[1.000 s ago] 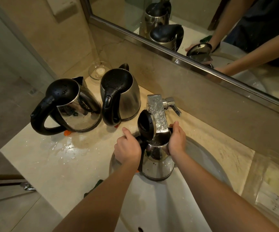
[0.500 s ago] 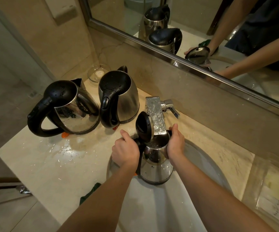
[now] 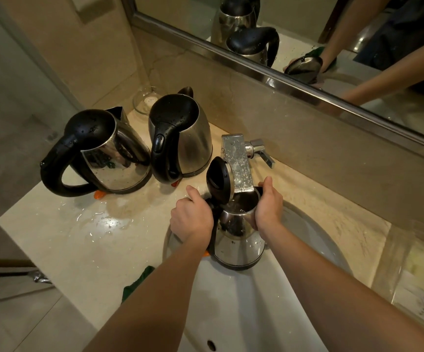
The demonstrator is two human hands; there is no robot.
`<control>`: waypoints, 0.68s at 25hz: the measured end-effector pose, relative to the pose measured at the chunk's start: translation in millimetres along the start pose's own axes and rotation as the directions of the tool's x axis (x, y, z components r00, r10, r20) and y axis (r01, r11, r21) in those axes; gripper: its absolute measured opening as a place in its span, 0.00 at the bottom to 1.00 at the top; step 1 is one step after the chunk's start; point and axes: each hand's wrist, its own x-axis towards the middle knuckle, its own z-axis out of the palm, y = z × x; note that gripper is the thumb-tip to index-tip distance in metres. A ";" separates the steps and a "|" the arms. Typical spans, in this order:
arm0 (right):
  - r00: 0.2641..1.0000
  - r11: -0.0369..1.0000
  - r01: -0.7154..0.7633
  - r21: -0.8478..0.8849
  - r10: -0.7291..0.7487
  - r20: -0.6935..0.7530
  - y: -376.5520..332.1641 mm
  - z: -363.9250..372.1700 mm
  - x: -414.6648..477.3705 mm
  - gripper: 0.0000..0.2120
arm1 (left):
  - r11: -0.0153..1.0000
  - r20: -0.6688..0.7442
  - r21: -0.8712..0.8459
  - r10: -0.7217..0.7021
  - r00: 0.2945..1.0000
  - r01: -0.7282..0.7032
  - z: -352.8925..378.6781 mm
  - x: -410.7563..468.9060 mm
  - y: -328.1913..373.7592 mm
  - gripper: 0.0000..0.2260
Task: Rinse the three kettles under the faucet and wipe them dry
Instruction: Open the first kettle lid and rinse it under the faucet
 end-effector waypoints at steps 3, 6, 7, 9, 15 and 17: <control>1.000 1.000 0.000 0.007 0.000 -0.004 -2.3 -1.5 -1.2 0.20 | 1.000 0.021 0.015 0.027 0.999 -0.027 -1.3 1.4 -0.5 0.27; 1.000 1.000 0.004 -0.003 -0.004 0.000 -1.1 -1.2 -1.5 0.22 | 0.998 0.043 0.029 0.051 0.998 -0.052 -1.8 2.4 -2.3 0.26; 1.000 1.000 0.006 -0.010 -0.006 -0.005 -0.7 -1.3 -2.4 0.24 | 0.998 0.059 0.029 0.057 0.997 -0.059 -3.3 2.8 -2.4 0.26; 1.000 1.000 0.005 0.000 -0.005 -0.009 -1.2 -0.7 -2.2 0.23 | 0.997 0.100 0.029 0.068 0.993 -0.072 -5.7 4.4 -3.0 0.26; 0.999 0.999 0.030 0.011 -0.030 -0.016 -0.6 2.4 -2.1 0.23 | 0.993 0.122 0.037 0.110 0.986 -0.115 -9.5 3.1 -6.5 0.26; 0.999 0.999 0.033 -0.004 -0.033 -0.021 0.4 3.1 -0.9 0.24 | 0.992 0.107 0.034 0.119 0.987 -0.123 -7.9 3.3 -7.7 0.26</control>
